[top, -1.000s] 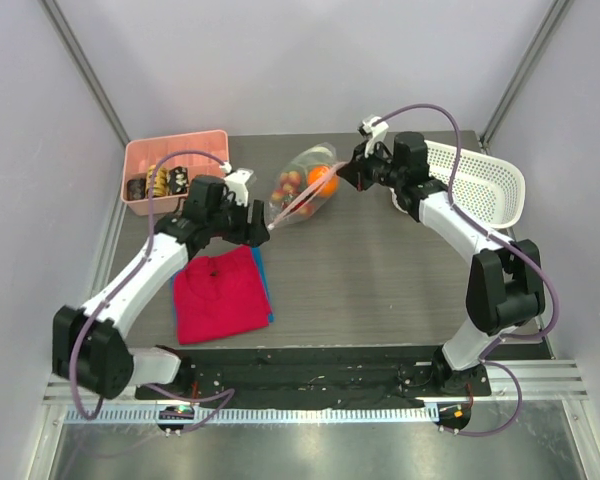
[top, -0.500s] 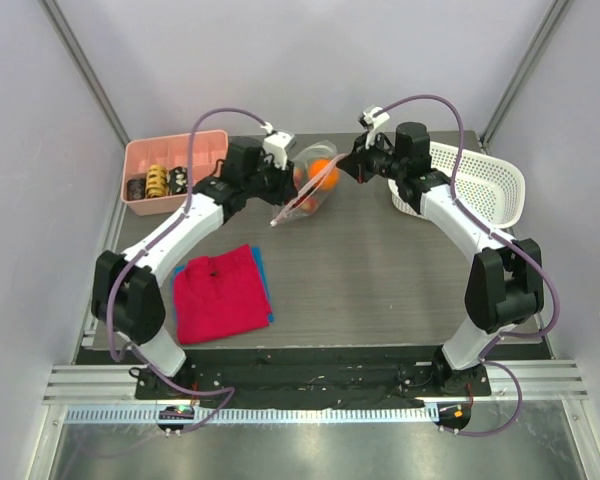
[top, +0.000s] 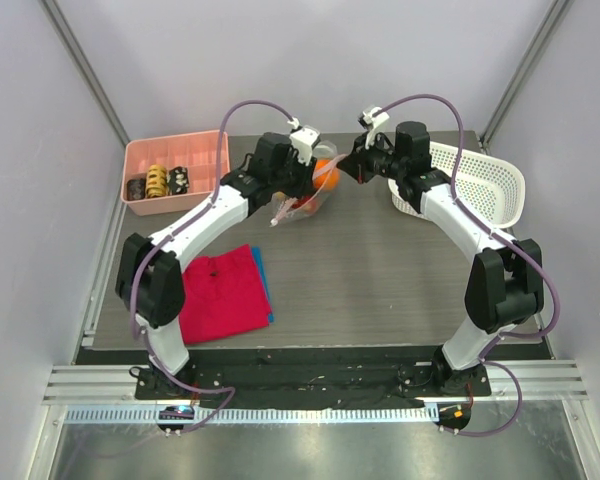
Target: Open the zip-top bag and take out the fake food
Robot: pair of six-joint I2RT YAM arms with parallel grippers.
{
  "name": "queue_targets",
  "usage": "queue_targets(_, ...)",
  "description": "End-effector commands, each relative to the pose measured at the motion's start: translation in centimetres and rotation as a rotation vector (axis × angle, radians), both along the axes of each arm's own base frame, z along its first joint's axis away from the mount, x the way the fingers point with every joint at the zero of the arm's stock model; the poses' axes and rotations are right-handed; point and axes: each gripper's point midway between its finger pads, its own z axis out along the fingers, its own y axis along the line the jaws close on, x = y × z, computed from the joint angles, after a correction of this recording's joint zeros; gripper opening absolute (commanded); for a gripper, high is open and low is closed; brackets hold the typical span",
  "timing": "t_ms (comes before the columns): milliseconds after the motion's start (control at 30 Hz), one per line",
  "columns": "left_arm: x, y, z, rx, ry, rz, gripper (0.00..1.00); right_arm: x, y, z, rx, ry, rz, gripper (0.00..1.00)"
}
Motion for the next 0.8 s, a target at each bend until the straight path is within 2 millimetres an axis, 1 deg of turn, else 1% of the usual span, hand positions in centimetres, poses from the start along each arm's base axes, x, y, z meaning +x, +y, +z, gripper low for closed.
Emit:
queue_targets(0, 1.3, -0.9, 0.5, 0.025, -0.028, -0.013, 0.31, 0.3, 0.5, 4.5, 0.054, -0.1, 0.019, 0.01)
queue_targets(33, 1.3, -0.9, -0.1, 0.038, -0.01, -0.012, 0.26, 0.4, 0.5, 4.5, 0.062, -0.09, 0.009, 0.01)
queue_targets(67, 1.2, -0.7, 0.4, 0.048, 0.002, -0.009, 0.09, 0.4, 0.5, 4.6, 0.071, -0.081, 0.005, 0.01)
queue_targets(100, 1.1, -0.4, 0.4, 0.059, 0.009, -0.001, 0.04, 0.2, 0.6, 4.6, 0.081, -0.068, 0.008, 0.01)
queue_targets(133, 1.1, -0.1, 1.0, 0.053, 0.016, 0.028, 0.0, 0.3, 0.4, 4.7, 0.096, -0.051, -0.014, 0.01)
queue_targets(167, 0.4, 0.4, 0.9, 0.067, 0.055, 0.036, 0.0, 0.5, 0.4, 4.7, 0.106, -0.036, -0.031, 0.01)
queue_targets(200, 0.3, 0.2, 2.6, 0.045, 0.046, 0.042, 0.0, 0.4, 0.2, 4.5, 0.138, 0.024, -0.065, 0.01)
queue_targets(233, -0.1, 0.4, 3.7, 0.001, 0.071, 0.083, 0.0, 0.8, -0.2, 4.8, 0.154, 0.044, -0.117, 0.03)
queue_targets(267, -0.8, 0.7, 3.9, -0.006, 0.109, 0.096, 0.0, 0.6, -0.6, 3.9, 0.162, 0.116, -0.164, 0.09)
queue_targets(300, -1.1, 0.3, 5.4, -0.052, 0.116, 0.099, 0.0, 0.5, -0.9, 3.7, 0.174, 0.151, -0.206, 0.16)
queue_targets(333, -1.6, 0.1, 5.9, -0.081, 0.14, 0.107, 0.0, 0.3, -1.3, 3.5, 0.211, 0.215, -0.265, 0.35)
queue_targets(367, -2.3, -0.4, 6.8, -0.153, 0.187, 0.124, 0.0, 0.4, -2.4, 3.5, 0.212, 0.229, -0.35, 0.44)
queue_targets(400, -2.7, -0.5, 7.1, -0.18, 0.212, 0.137, 0.0, -0.1, -2.9, 2.7, 0.207, 0.277, -0.39, 0.53)
queue_targets(433, -3.0, -0.7, 7.4, -0.211, 0.23, 0.141, 0.0, -0.4, -3.3, 2.4, 0.225, 0.309, -0.425, 0.73)
queue_targets(467, -3.4, -1.2, 7.9, -0.267, 0.266, 0.151, 0.0, -0.6, -3.9, 2.7, 0.231, 0.313, -0.466, 0.95)
queue_targets(500, -3.3, -1.4, 8.2, -0.292, 0.266, 0.154, 0.0, -1.0, -4.4, 2.0, 0.222, 0.348, -0.5, 0.99)
queue_targets(533, -3.4, -1.6, 8.0, -0.307, 0.284, 0.164, 0.0, -1.1, -5.0, 1.8, 0.217, 0.364, -0.538, 1.0)
queue_targets(567, -3.5, -1.9, 8.2, -0.324, 0.297, 0.154, 0.0, -1.5, -6.0, 1.5, 0.224, 0.417, -0.625, 0.99)
queue_targets(600, -3.3, -2.1, 7.8, -0.33, 0.315, 0.158, 0.0, -1.9, -6.2, 1.3, 0.222, 0.447, -0.646, 0.99)
queue_targets(633, -3.3, -2.5, 8.3, -0.341, 0.317, 0.148, 0.0, -2.3, -6.3, 1.5, 0.214, 0.461, -0.648, 0.99)
queue_targets(667, -3.2, -2.8, 8.4, -0.347, 0.326, 0.14, 0.0, -3.2, -6.3, 1.0, 0.183, 0.488, -0.642, 0.99)
queue_targets(700, -3.2, -3.3, 8.0, -0.356, 0.347, 0.127, 0.0, -3.9, -6.5, 2.1, 0.186, 0.467, -0.633, 1.0)
queue_targets(733, -3.2, -3.5, 7.8, -0.358, 0.361, 0.124, 0.0, -4.6, -6.6, 1.9, 0.17, 0.465, -0.63, 0.99)
queue_targets(767, -3.1, -3.7, 8.1, -0.369, 0.363, 0.125, 0.0, -5.5, -6.2, 2.6, 0.159, 0.445, -0.603, 0.99)
